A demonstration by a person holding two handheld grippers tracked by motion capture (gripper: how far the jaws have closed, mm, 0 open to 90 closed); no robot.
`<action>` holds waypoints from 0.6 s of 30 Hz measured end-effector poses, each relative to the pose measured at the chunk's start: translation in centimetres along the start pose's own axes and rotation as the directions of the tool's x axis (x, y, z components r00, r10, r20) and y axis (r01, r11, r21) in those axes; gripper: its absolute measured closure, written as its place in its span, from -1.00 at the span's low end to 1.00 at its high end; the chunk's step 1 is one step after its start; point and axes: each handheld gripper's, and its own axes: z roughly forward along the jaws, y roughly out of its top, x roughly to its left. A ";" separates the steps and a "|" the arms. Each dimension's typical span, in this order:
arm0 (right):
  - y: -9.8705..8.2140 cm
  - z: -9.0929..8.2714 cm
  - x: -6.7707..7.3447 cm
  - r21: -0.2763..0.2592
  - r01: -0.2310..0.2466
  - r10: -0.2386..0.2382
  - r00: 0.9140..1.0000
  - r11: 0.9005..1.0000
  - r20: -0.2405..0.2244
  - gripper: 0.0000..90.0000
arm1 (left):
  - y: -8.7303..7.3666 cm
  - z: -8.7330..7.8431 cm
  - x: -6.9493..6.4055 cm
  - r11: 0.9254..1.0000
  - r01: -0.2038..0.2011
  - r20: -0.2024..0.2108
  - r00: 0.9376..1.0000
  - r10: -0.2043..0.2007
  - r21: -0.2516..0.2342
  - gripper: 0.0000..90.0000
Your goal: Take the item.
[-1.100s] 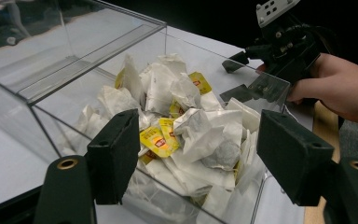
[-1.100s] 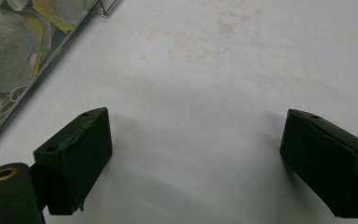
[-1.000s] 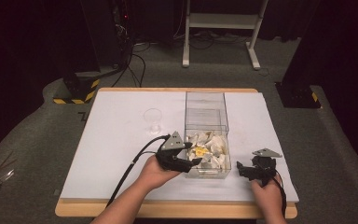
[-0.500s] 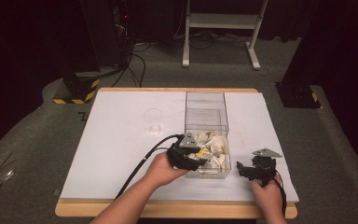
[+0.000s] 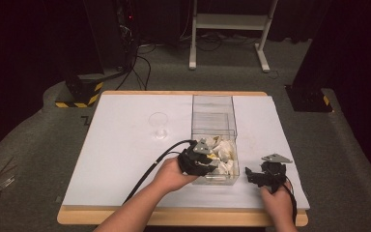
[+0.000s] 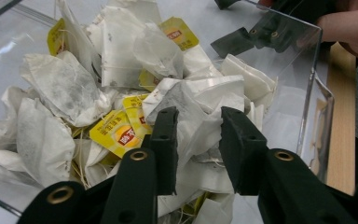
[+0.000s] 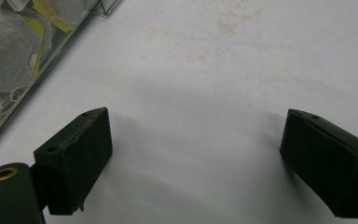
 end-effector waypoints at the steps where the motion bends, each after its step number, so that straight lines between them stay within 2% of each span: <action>1: 0.0 0.0 0.0 0.000 0.000 0.000 1.000 1.000 0.000 -0.80 | 0.0 0.0 0.0 1.000 0.009 0.009 1.000 -0.009 0.009 0.57; 5: 0.0 0.0 0.0 0.000 0.000 0.000 1.000 1.000 0.000 -0.80 | 0.0 0.0 0.0 1.000 0.025 0.022 0.999 -0.025 0.017 0.65; 13: 0.0 0.0 0.0 -0.002 0.000 0.000 1.000 1.000 -0.001 -0.80 | -0.2 -0.3 0.1 0.999 0.043 0.027 0.999 -0.043 0.020 0.96; 18: 0.0 0.0 0.0 -0.001 -0.001 0.001 1.000 1.000 -0.001 -0.80 | -0.6 -0.4 0.2 0.998 0.056 0.021 0.998 -0.056 0.001 0.99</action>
